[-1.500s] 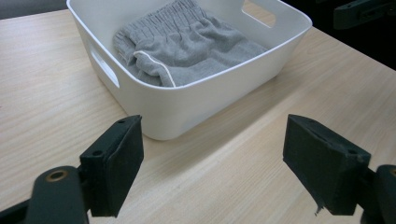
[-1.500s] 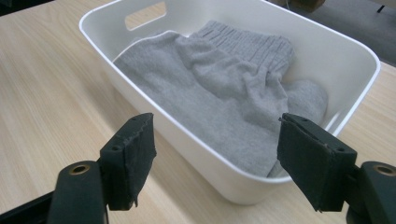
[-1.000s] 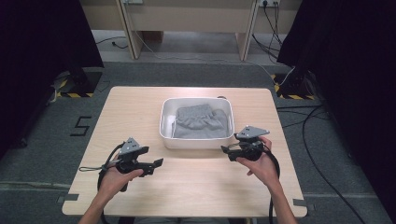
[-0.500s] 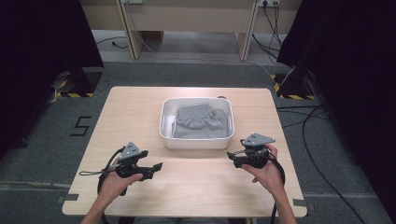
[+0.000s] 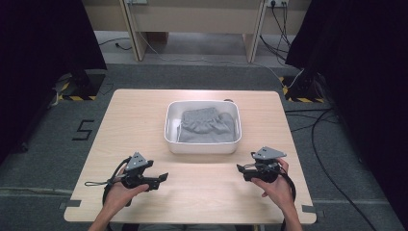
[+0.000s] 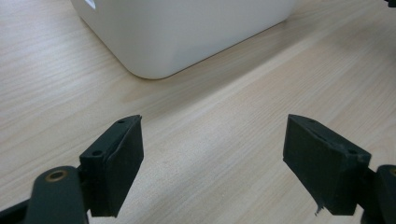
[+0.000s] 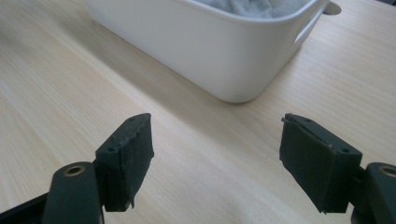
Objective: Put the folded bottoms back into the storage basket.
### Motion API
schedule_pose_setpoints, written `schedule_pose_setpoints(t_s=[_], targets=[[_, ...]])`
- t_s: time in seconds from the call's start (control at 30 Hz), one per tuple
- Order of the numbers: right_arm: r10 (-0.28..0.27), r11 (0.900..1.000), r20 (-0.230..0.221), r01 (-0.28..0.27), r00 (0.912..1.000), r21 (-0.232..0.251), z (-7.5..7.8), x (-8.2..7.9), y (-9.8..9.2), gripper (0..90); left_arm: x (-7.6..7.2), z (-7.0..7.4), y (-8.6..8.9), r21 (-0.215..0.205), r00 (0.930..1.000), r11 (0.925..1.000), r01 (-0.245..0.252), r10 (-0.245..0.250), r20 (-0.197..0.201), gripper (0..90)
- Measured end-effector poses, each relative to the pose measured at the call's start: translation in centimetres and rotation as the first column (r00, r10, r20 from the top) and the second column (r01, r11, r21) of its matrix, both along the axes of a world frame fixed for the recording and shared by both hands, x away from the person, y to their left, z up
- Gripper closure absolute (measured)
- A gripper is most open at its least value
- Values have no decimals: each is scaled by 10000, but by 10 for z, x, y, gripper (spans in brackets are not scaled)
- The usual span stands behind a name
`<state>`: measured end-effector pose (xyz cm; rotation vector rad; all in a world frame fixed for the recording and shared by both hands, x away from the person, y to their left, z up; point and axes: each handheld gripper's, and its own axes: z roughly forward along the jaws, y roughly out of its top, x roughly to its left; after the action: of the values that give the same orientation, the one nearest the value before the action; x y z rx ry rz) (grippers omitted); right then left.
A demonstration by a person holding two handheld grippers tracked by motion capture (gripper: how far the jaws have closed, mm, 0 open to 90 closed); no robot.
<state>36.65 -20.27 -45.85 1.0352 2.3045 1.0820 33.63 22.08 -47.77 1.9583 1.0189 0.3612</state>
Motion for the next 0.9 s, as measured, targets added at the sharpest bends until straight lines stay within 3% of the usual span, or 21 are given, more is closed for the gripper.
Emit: schedule_pose_setpoints(t_s=[0.57, 0.9], targets=[[-459, 9989, -434, 458, 9980, -23, -24, -14, -13, 268, -9, -25, 2, 437, 9997, 9990, -14, 24, -223, 197], [-353, 9988, -540, 334, 9979, -352, -35, -22, -12, 265, -15, -35, 0, 811, 9997, 9967, 66, -47, -235, 195]])
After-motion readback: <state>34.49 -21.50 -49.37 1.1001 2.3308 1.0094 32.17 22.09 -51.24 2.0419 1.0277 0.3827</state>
